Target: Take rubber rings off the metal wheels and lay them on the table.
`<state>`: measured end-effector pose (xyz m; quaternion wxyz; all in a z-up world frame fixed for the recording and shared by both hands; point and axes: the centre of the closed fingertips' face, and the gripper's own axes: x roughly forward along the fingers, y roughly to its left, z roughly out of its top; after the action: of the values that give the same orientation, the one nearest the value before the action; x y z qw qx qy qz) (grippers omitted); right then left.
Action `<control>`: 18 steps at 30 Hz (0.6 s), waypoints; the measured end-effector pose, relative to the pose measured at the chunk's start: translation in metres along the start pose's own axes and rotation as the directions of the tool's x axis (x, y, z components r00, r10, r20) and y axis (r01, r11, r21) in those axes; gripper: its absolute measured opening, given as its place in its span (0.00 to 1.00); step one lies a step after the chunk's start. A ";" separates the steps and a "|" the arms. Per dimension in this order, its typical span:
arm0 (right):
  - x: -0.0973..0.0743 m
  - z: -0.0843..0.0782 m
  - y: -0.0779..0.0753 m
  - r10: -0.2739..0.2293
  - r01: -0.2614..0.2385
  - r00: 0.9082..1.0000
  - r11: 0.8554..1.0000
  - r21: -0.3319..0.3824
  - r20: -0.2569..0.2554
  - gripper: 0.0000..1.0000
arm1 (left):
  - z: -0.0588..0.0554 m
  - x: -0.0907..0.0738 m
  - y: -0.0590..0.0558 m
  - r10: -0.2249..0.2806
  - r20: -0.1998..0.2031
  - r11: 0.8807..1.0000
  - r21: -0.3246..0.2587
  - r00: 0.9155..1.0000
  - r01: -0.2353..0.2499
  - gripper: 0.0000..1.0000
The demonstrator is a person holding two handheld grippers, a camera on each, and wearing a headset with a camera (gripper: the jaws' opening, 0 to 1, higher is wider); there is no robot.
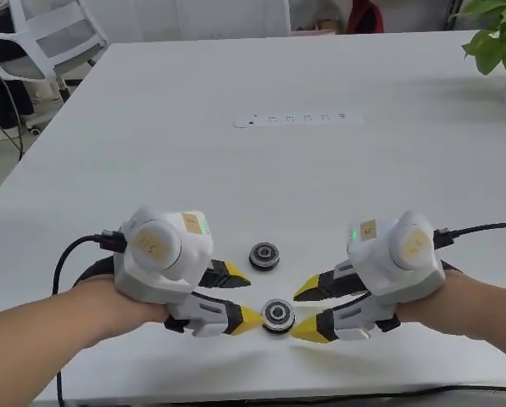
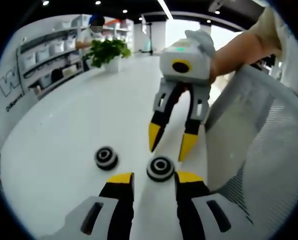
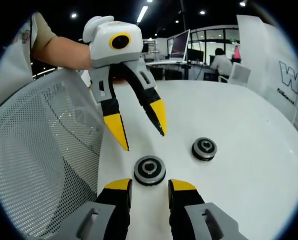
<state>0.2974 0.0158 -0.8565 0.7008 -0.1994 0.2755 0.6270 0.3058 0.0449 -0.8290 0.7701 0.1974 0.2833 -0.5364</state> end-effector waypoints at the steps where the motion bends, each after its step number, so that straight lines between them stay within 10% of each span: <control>1: 0.000 0.000 0.000 0.000 0.000 1.000 1.000 0.000 -0.001 0.26 | 0.000 0.001 -0.001 -0.003 -0.002 1.000 0.002 1.000 0.003 0.32; 18: 0.001 -0.004 0.001 -0.001 0.001 1.000 1.000 0.003 -0.009 0.25 | 0.003 0.019 -0.011 -0.028 -0.014 1.000 0.000 1.000 0.028 0.25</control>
<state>0.2961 0.0144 -0.8603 0.7003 -0.2012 0.2794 0.6254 0.3012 0.0255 -0.8386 0.7606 0.1973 0.2913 -0.5456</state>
